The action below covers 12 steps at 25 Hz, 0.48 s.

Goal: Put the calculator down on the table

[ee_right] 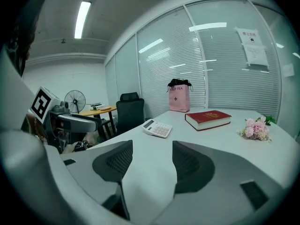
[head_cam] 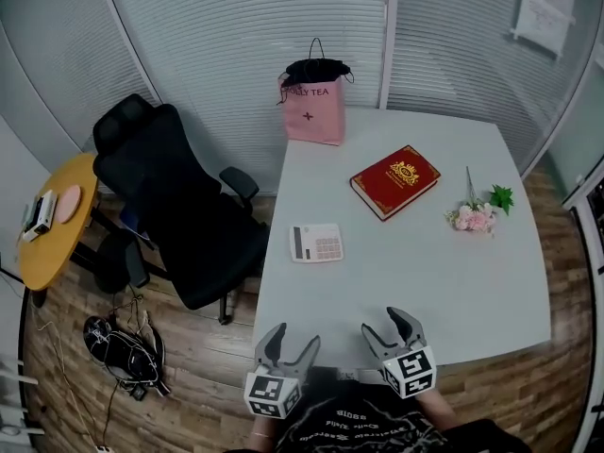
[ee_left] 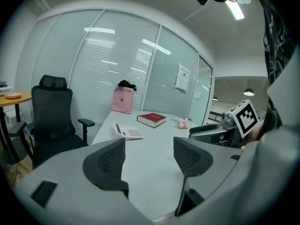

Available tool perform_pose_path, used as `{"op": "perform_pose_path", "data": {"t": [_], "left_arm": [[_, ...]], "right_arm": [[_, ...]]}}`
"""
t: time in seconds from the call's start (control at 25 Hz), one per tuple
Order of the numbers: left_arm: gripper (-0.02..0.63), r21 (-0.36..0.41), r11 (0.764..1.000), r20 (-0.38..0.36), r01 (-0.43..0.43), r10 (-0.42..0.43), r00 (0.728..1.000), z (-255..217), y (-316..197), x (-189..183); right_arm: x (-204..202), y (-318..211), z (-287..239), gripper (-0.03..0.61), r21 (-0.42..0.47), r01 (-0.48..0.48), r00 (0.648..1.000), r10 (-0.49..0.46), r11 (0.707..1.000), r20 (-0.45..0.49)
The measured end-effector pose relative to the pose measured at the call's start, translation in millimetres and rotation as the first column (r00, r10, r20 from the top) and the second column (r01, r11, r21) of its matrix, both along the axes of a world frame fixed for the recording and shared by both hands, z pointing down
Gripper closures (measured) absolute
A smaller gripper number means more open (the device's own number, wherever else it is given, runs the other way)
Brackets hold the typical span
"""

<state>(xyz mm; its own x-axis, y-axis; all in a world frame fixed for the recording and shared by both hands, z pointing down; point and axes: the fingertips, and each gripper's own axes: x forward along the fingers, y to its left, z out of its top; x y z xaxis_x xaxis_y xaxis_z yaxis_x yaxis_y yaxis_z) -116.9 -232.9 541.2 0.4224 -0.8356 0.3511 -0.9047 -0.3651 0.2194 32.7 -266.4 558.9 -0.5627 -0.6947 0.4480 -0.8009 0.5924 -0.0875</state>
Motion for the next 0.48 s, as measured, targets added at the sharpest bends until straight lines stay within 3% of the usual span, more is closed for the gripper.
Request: {"op": "perform_pose_path", "data": {"t": [0.32,0.48], "left_arm": [[0.293,0.026,0.999,-0.014,-0.019,0.019,1.0,-3.8,9.8,14.1],[0.405,0.042,0.999,-0.011,-0.02,0.021,1.0,-7.9,10.5,14.0]], "right_arm": [[0.3,9.2,8.6,0.315,-0.009,0.024,0.998,-0.024,1.0,-0.052],[1.5,10.8,5.5,0.461,0.014,-0.005,0.997,0.006,1.0,-0.073]]}}
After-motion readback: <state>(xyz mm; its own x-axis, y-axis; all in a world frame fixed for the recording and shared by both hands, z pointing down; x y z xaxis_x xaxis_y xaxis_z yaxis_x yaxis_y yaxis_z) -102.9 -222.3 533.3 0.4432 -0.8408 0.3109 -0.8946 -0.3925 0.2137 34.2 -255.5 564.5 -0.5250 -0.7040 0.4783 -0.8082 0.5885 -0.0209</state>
